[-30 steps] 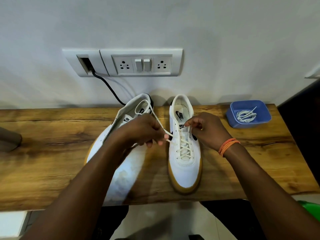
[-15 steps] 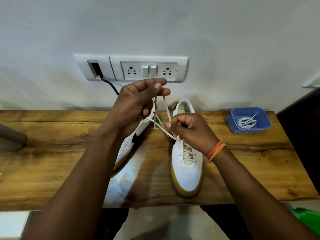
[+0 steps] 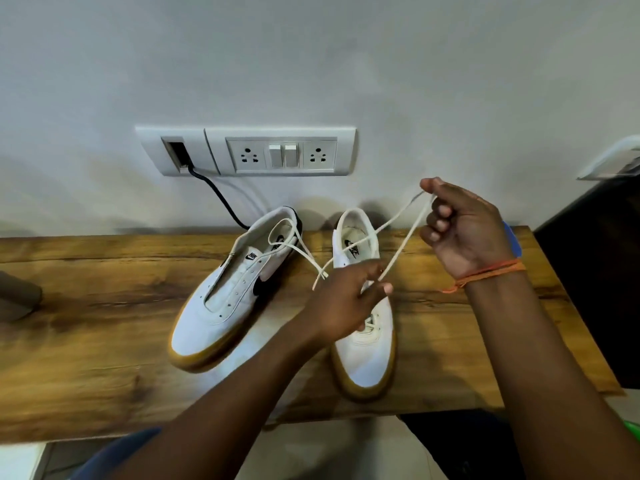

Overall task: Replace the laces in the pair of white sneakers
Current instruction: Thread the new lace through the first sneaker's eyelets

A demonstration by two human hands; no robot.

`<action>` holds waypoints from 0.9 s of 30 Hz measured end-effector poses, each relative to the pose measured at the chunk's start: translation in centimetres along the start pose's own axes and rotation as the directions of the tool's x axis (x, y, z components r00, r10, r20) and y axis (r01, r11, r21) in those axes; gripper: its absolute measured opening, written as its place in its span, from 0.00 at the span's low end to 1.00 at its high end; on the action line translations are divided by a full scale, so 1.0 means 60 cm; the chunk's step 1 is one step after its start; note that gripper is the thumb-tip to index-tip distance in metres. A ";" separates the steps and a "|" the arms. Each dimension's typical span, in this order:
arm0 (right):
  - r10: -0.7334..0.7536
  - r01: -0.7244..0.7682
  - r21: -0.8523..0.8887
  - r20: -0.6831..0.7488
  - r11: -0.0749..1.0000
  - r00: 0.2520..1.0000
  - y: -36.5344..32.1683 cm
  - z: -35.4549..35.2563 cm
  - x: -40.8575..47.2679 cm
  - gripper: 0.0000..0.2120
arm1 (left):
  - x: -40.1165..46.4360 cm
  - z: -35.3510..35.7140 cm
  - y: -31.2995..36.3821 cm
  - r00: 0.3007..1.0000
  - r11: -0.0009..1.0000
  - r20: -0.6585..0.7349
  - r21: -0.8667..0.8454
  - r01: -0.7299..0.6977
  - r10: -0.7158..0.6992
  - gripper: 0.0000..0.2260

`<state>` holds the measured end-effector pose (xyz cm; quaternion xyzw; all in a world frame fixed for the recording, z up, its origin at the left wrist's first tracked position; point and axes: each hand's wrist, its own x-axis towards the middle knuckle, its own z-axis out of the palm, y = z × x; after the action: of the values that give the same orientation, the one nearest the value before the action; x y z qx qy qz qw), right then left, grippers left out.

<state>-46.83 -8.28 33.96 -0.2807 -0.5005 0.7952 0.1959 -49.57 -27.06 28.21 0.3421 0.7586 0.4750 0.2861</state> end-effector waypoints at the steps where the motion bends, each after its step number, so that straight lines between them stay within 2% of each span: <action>1: 0.014 -0.013 0.021 -0.030 1.000 0.999 -0.001 -0.011 0.006 0.06 | 0.000 0.008 -0.010 0.999 0.999 0.040 0.037 -0.001 0.000 0.08; 9: 0.050 -0.034 0.070 -0.249 0.997 0.967 -0.030 -0.098 0.041 0.06 | -0.004 0.027 -0.033 0.950 0.997 0.307 0.072 0.039 -0.060 0.08; 12: 0.080 -0.063 0.066 -0.307 0.996 0.948 -0.031 -0.121 0.049 0.05 | -0.007 0.027 -0.032 0.936 0.997 0.342 0.019 0.081 -0.083 0.06; 14: 0.093 -0.073 0.074 -0.324 0.995 0.941 -0.031 -0.128 0.050 0.05 | -0.007 0.022 -0.022 0.963 0.997 0.260 -0.013 0.073 -0.067 0.05; 16: 0.096 -0.075 0.076 -0.330 0.994 0.939 -0.030 -0.131 0.051 0.05 | -0.002 0.008 -0.009 0.999 0.999 0.015 0.005 0.035 -0.035 0.03; 17: 0.096 -0.076 0.074 -0.330 0.994 0.939 -0.030 -0.133 0.051 0.05 | 0.001 -0.004 -0.004 0.988 1.000 -0.152 0.018 0.020 -0.017 0.03; 19: 0.094 -0.079 0.058 -0.326 0.995 0.941 -0.028 -0.135 0.052 0.05 | 0.008 -0.035 0.000 0.892 0.998 -0.451 0.061 0.005 0.023 0.02; 20: 0.096 -0.085 0.046 -0.326 0.995 0.940 -0.026 -0.135 0.052 0.05 | 0.009 -0.051 -0.001 0.836 0.995 -0.547 0.100 0.012 0.045 0.02; 21: 0.100 -0.094 0.032 -0.329 0.995 0.939 -0.023 -0.134 0.052 0.06 | 0.009 -0.064 -0.003 0.794 0.988 -0.604 0.153 0.030 0.070 0.02; 23: 0.112 -0.113 0.017 -0.334 0.993 0.936 -0.016 -0.127 0.051 0.07 | 0.006 -0.080 -0.006 0.761 0.954 -0.631 0.295 0.056 0.150 0.01; 27: 0.131 -0.129 0.031 -0.337 0.991 0.932 -0.007 -0.110 0.053 0.06 | 0.002 -0.088 -0.013 0.791 0.849 -0.550 0.522 0.076 0.267 0.03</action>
<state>-44.99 -1.67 31.30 -0.4448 -0.4366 0.7483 0.2271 -53.85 -29.96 29.51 0.2758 0.8893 0.3509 -0.0995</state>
